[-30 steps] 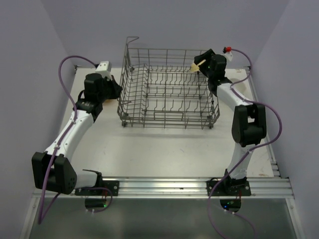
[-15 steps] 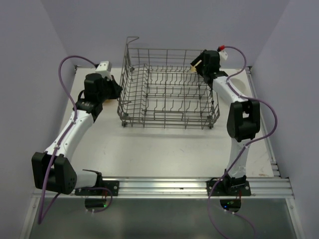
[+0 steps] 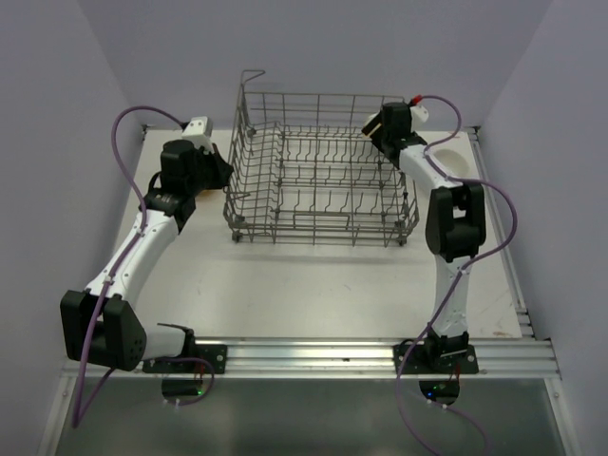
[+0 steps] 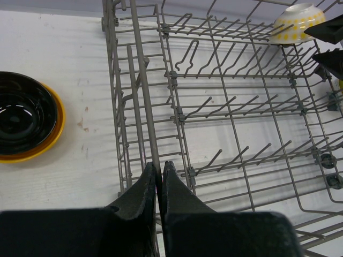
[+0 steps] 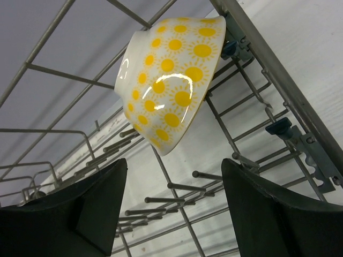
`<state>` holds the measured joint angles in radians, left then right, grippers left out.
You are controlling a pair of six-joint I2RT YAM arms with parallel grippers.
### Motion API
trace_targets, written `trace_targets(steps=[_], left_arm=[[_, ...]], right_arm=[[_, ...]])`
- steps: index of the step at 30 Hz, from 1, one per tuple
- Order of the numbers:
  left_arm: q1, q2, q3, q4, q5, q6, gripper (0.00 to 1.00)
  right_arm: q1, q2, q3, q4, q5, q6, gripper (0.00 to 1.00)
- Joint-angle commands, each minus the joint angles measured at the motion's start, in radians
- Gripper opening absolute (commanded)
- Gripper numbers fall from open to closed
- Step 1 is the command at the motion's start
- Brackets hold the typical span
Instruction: Unload the bowls from the dish rack
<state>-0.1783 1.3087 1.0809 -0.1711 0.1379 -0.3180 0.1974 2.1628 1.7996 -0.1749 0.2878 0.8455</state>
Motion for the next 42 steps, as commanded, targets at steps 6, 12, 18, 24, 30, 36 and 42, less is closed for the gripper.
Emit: trace_targets(steps=[6, 12, 18, 24, 30, 36, 42], left_arm=[[-0.046, -0.005, 0.014, -0.019, 0.143, 0.073, 0.00], [-0.049, 0.000, 0.013, -0.019, 0.144, 0.074, 0.00], [-0.053, 0.003, 0.013, -0.019, 0.140, 0.077, 0.00], [-0.055, 0.009, 0.014, -0.022, 0.137, 0.082, 0.00], [-0.055, 0.011, 0.014, -0.024, 0.135, 0.083, 0.00], [-0.056, 0.012, 0.016, -0.025, 0.138, 0.083, 0.00], [-0.056, 0.014, 0.016, -0.025, 0.140, 0.085, 0.00]], right_arm=[[-0.003, 0.042, 0.023, 0.139, 0.015, 0.023, 0.75], [-0.004, 0.040, -0.063, 0.320, 0.017, 0.052, 0.69], [-0.006, 0.051, -0.097, 0.425, 0.024, 0.053, 0.63], [-0.004, 0.034, -0.172, 0.598, -0.002, 0.055, 0.52], [-0.006, 0.019, -0.219, 0.707, -0.038, 0.030, 0.38], [-0.015, 0.032, -0.218, 0.768, -0.087, 0.052, 0.31], [-0.027, 0.069, -0.194, 0.847, -0.163, 0.110, 0.22]])
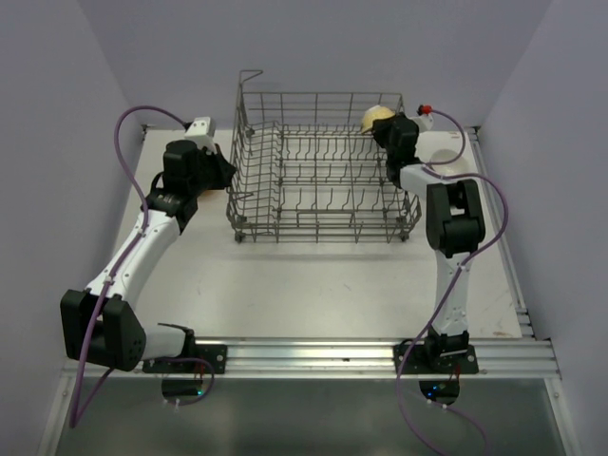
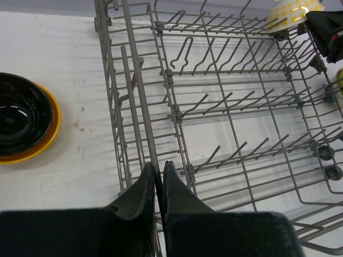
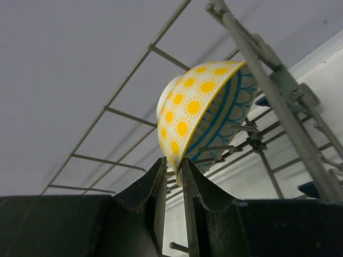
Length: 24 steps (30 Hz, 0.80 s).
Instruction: Unload the bowls from the dish rack
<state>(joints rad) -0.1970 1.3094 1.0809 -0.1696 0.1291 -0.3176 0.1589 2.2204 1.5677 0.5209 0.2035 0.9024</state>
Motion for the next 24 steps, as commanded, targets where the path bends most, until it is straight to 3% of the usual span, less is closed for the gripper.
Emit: trace_targets(steps=[1, 11, 22, 24], left_arm=[[-0.039, 0.013, 0.016, -0.027, 0.149, 0.084, 0.00], [-0.039, 0.011, 0.016, -0.031, 0.138, 0.083, 0.00], [-0.047, 0.011, 0.019, -0.038, 0.101, 0.078, 0.00], [-0.047, 0.011, 0.017, -0.038, 0.096, 0.077, 0.04]], right_arm=[[0.010, 0.019, 0.043, 0.165, -0.094, 0.073, 0.22], [0.001, 0.025, 0.066, 0.212, -0.200, 0.116, 0.00], [-0.009, -0.039, 0.098, 0.246, -0.314, 0.161, 0.00], [-0.012, -0.048, 0.110, 0.251, -0.335, 0.173, 0.00]])
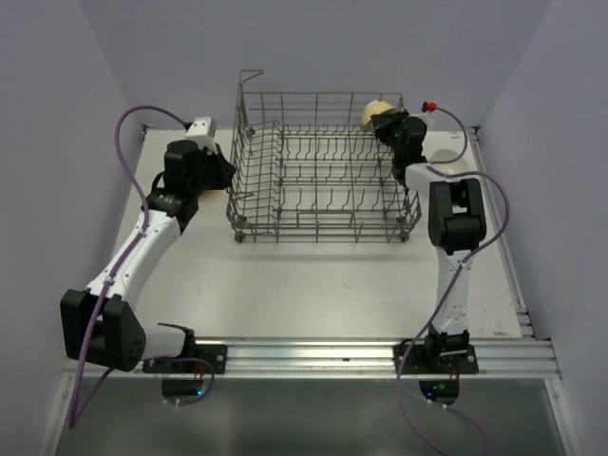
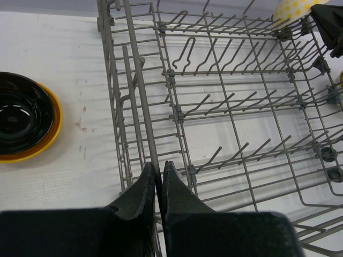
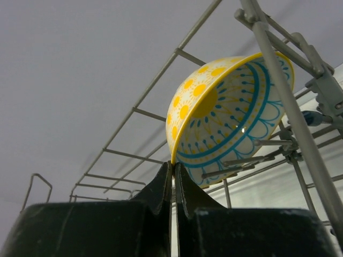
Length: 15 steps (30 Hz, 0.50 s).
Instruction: Unload the bowls from the dish rack
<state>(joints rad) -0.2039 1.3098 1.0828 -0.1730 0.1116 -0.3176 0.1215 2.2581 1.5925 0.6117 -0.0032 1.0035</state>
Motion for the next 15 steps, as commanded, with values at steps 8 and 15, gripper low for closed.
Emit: trace_targets(steps=[8, 15], left_arm=[[-0.040, 0.009, 0.011, -0.031, 0.109, 0.074, 0.31], [-0.040, 0.012, 0.008, -0.026, 0.102, 0.069, 1.00]], right_arm=[[0.020, -0.118, 0.124, 0.142, -0.202, 0.104, 0.00], [0.020, -0.176, 0.087, 0.108, -0.253, 0.102, 0.00]])
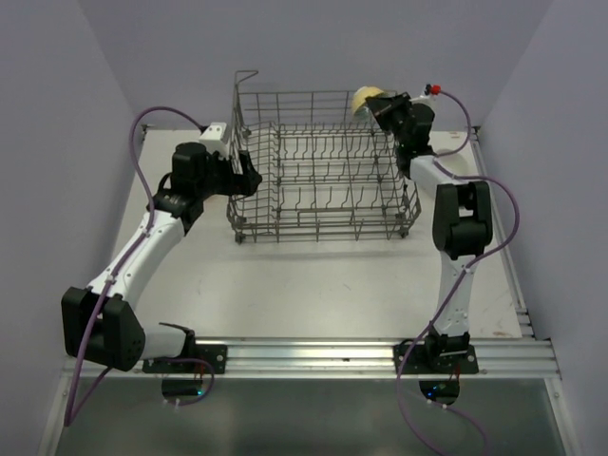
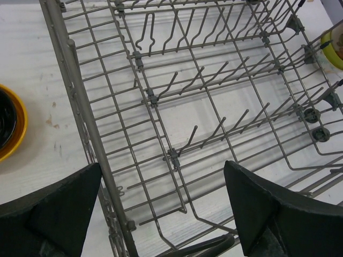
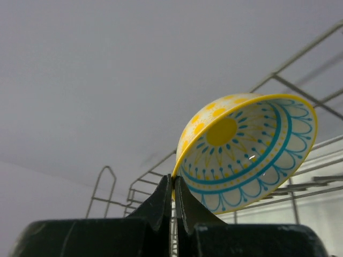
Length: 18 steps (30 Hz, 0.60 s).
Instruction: Unload the bowls from the dish rack
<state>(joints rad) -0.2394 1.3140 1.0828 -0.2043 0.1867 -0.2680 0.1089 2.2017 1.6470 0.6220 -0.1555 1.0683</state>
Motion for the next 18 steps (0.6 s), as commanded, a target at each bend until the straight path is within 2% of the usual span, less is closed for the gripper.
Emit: trace_targets(steps=[1, 6, 10, 18], left_arm=[[-0.006, 0.008, 0.008, 0.005, 0.025, 0.019, 1.00], [-0.005, 0.007, 0.009, 0.006, 0.022, 0.027, 1.00], [-0.006, -0.031, 0.002, 0.020, 0.010, 0.050, 1.00], [-0.006, -0.114, 0.015, 0.020, -0.157, 0.105, 1.00]], right_arm=[[0.032, -0.125, 0.024, 0.104, -0.110, 0.047, 0.00], [0.032, -0.180, -0.053, 0.150, -0.133, 0.076, 0.00], [0.032, -0.227, -0.073, 0.096, -0.177, 0.061, 0.00], [0.032, -0.338, -0.188, 0.056, -0.257, 0.079, 0.00]])
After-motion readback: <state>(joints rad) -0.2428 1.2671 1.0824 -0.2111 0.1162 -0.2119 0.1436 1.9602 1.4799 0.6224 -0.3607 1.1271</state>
